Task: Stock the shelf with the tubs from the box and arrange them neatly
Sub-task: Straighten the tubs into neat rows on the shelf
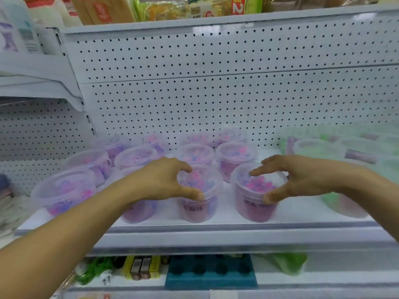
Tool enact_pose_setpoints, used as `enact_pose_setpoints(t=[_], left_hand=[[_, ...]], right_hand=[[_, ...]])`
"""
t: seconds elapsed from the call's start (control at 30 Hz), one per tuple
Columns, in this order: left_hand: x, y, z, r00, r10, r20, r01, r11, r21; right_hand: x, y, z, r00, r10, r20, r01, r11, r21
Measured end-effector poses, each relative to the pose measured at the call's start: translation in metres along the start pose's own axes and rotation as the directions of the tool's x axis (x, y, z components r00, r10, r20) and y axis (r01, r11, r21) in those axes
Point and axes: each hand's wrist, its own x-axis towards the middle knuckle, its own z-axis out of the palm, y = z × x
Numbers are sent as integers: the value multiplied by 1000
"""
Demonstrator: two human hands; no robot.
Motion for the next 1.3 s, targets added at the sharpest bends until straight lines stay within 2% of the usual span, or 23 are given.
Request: enact_pose_setpoints(t=[0.23,0.5,0.7,0.83,0.93,1.07,1.2,1.3], left_hand=[[-8,2,2,995,-90,-32,89,995,-44],[-5,23,16,964,-136,-228,189,955,229],[-8,25,18,959,-140,-247,200,951,235],[-9,21,17,970,-104,-219,169,939,301],[-10,5,2,976,-80,-204,122,971,205],[0,-45,-32,946,-203,-253,201,979,-34],[15,-98,-58,943,-278,-182,241,949,-203],[39,-134,-65,960,-264,-95,232,937,-259]], right_hand=[[6,-4,25,990,-22,-138,23,1000,7],[6,-7,30,981,-29,-192,28,1000,-8],[6,-6,32,978,-25,-209,29,999,19],[6,-8,29,985,-9,-175,3,999,-35],[12,-12,23,971,-23,-238,15,999,-38],[33,-30,9,934,-82,-347,94,995,18],[81,-55,-2,936,-141,-321,174,982,76],[133,-78,-7,952,-161,-262,180,983,48]])
